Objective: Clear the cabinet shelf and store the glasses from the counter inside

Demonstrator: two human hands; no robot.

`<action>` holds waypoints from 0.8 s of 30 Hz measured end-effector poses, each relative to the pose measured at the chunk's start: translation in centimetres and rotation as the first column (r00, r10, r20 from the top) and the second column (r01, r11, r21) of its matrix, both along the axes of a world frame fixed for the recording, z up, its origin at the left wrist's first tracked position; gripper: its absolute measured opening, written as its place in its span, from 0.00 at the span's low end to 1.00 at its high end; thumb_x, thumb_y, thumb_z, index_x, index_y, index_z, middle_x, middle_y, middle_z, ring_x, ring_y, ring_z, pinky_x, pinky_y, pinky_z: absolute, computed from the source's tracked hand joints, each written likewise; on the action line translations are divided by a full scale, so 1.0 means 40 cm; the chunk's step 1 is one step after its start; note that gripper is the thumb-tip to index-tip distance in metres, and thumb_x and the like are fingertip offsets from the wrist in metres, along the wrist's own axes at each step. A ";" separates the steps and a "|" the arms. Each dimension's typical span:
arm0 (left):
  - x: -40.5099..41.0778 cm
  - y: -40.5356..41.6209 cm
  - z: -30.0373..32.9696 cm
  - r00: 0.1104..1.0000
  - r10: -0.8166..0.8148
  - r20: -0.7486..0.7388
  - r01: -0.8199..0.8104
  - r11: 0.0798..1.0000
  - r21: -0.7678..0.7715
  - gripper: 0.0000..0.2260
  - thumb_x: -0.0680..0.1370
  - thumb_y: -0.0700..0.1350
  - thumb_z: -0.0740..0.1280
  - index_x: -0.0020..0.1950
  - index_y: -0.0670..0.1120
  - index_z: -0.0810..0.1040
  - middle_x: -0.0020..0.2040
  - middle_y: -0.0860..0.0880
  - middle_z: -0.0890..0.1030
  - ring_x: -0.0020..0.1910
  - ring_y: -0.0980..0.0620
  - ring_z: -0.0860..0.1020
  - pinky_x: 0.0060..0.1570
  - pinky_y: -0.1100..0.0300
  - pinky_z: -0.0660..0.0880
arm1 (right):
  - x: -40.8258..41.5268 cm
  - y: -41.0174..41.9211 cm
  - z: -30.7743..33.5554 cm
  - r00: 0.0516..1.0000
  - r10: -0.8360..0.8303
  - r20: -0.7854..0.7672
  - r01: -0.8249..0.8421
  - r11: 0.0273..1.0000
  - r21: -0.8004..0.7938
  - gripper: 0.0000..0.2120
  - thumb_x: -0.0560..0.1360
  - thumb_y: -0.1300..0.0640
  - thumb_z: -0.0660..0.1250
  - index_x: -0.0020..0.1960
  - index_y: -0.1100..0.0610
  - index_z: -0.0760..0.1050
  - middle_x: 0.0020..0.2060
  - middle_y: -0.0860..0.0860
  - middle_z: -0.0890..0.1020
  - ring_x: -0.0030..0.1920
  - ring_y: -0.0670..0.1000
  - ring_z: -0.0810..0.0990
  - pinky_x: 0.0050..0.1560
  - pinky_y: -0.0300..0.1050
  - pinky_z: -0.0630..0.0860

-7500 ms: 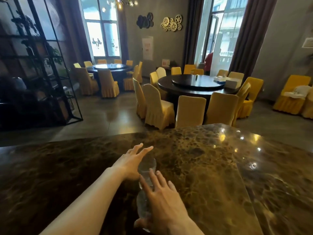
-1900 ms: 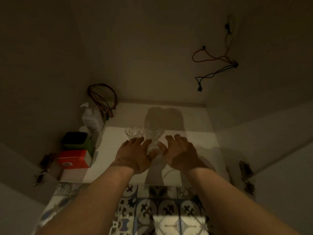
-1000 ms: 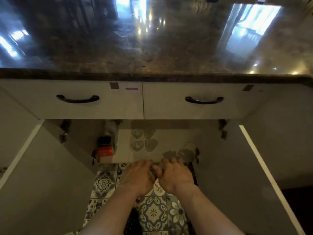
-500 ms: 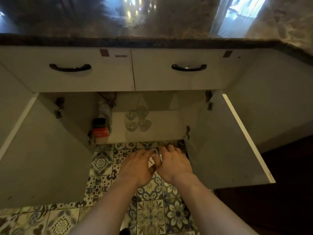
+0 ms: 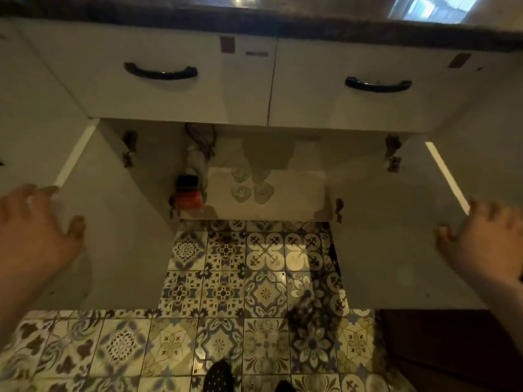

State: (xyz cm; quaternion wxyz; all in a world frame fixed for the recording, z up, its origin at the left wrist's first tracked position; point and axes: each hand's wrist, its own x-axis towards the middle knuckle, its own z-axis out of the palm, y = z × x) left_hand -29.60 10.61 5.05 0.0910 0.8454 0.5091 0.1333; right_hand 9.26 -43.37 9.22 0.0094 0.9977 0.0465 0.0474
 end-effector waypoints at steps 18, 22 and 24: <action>0.270 -0.400 0.057 0.988 0.134 -0.072 -0.151 0.811 -0.565 0.48 0.76 0.61 0.67 0.79 0.45 0.36 0.78 0.37 0.58 0.66 0.33 0.72 0.63 0.41 0.72 | -0.228 0.365 -0.006 0.809 -0.203 -0.552 0.436 0.837 0.331 0.48 0.72 0.42 0.73 0.78 0.63 0.50 0.71 0.64 0.67 0.67 0.65 0.70 0.63 0.62 0.73; 0.366 -0.429 0.121 0.977 -0.152 0.151 0.214 0.722 -0.658 0.32 0.78 0.65 0.61 0.78 0.55 0.57 0.70 0.51 0.74 0.60 0.48 0.77 0.57 0.49 0.75 | -0.230 0.488 0.070 0.744 0.183 -0.642 0.336 0.729 0.597 0.34 0.77 0.43 0.68 0.77 0.56 0.61 0.66 0.51 0.74 0.48 0.51 0.78 0.44 0.44 0.78; 0.387 -0.425 0.165 0.915 -0.317 0.248 0.402 0.695 -0.597 0.27 0.78 0.62 0.63 0.75 0.58 0.64 0.70 0.55 0.74 0.60 0.57 0.74 0.58 0.54 0.72 | -0.231 0.504 0.121 0.755 0.320 -0.572 0.213 0.706 0.676 0.30 0.78 0.44 0.66 0.77 0.52 0.63 0.69 0.51 0.74 0.60 0.53 0.77 0.58 0.51 0.78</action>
